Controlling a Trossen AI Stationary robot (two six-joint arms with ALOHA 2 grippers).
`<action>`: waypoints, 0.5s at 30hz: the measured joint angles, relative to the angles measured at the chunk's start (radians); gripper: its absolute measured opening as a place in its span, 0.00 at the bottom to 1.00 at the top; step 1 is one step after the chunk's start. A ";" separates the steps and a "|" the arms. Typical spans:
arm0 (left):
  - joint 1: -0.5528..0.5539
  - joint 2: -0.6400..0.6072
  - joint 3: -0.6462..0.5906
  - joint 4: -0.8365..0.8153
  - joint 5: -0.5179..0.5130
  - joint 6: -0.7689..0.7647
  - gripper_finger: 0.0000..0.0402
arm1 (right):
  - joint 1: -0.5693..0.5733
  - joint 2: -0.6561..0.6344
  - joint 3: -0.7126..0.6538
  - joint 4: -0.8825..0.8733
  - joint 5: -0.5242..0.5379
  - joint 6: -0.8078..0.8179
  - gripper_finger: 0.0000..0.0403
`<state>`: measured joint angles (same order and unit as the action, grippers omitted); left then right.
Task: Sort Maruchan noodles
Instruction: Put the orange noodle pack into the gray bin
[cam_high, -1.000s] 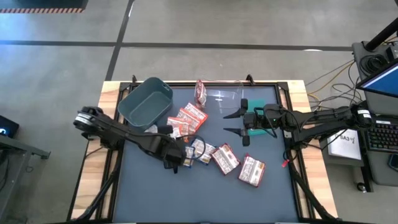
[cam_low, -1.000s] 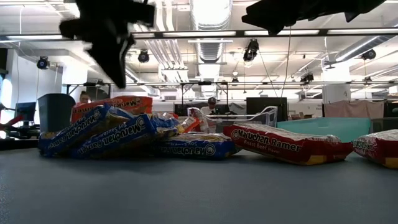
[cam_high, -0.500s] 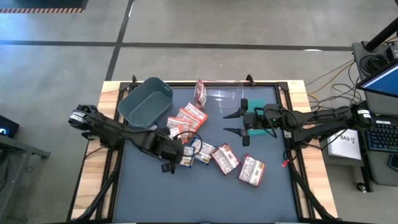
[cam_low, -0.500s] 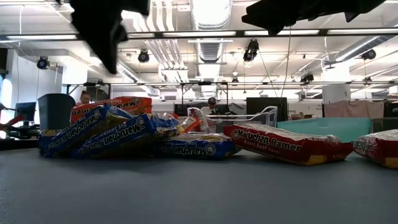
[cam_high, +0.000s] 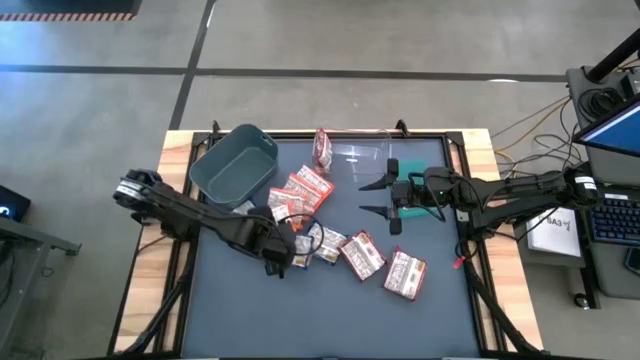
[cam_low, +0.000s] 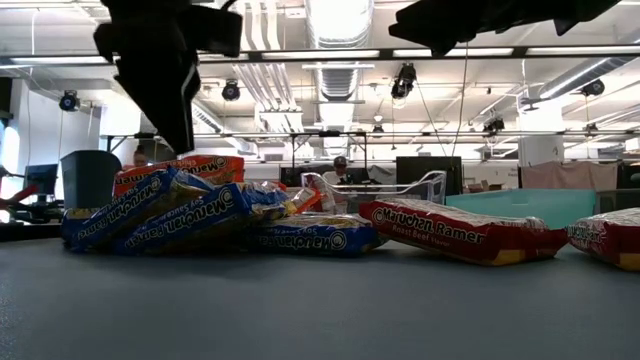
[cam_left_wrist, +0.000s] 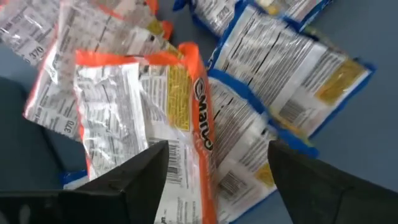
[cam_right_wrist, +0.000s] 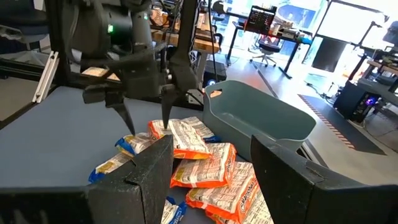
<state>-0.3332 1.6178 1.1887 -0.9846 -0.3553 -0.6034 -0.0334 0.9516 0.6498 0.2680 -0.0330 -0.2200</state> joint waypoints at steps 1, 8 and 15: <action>0.000 0.006 -0.006 -0.004 -0.002 0.000 0.62 | 0.000 0.000 0.000 0.000 0.000 -0.001 0.50; 0.000 0.014 -0.043 0.001 -0.030 -0.019 0.54 | 0.000 0.000 0.000 0.000 0.000 -0.001 0.50; 0.000 0.017 -0.051 0.004 -0.049 -0.023 0.52 | 0.000 0.000 0.000 0.000 0.000 0.000 0.50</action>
<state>-0.3332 1.6348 1.1381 -0.9810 -0.4041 -0.6269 -0.0336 0.9516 0.6498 0.2678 -0.0329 -0.2204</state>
